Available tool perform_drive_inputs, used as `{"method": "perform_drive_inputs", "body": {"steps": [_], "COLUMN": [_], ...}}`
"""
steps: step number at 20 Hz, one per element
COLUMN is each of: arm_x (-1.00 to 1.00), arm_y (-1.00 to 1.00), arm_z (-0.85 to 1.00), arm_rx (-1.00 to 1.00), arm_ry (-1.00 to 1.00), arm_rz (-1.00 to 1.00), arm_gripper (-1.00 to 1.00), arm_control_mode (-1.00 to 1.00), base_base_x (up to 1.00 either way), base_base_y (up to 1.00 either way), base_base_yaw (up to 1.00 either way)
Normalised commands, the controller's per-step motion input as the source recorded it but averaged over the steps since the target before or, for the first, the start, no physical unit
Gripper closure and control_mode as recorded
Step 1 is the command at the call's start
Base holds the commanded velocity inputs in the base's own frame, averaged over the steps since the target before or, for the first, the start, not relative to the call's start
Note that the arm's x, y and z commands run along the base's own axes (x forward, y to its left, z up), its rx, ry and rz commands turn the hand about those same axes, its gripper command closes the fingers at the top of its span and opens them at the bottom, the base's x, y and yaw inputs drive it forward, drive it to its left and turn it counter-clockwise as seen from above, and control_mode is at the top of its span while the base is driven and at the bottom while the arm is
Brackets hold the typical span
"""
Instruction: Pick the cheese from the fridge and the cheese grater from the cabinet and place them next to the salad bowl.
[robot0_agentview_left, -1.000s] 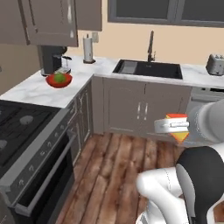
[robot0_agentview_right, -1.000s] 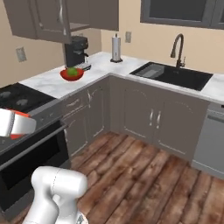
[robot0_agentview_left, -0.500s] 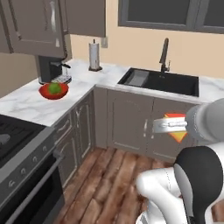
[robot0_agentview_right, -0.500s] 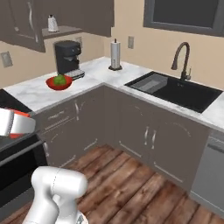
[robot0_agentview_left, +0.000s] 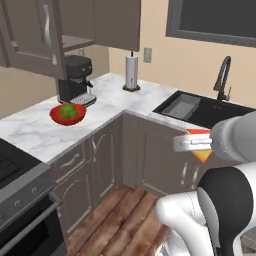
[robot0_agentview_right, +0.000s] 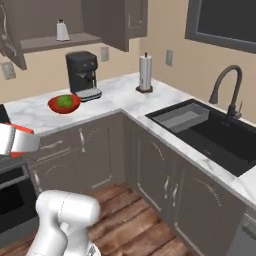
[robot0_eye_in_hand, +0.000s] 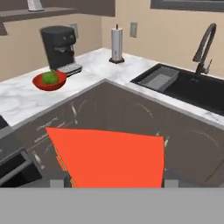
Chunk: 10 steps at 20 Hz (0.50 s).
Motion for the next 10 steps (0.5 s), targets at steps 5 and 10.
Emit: {"method": "perform_drive_inputs", "body": {"steps": [5,10], "arm_x": [0.00,0.00], "arm_y": [0.00,0.00], "arm_z": [0.00,0.00], "arm_rx": [0.00,0.00], "arm_ry": [0.00,0.00], "arm_rz": [0.00,0.00], "arm_gripper": [1.00,1.00], "arm_control_mode": [1.00,1.00], "base_base_x": [0.99,0.83], "base_base_y": [-0.76,-0.44], "base_base_yaw": [0.51,0.55]}}
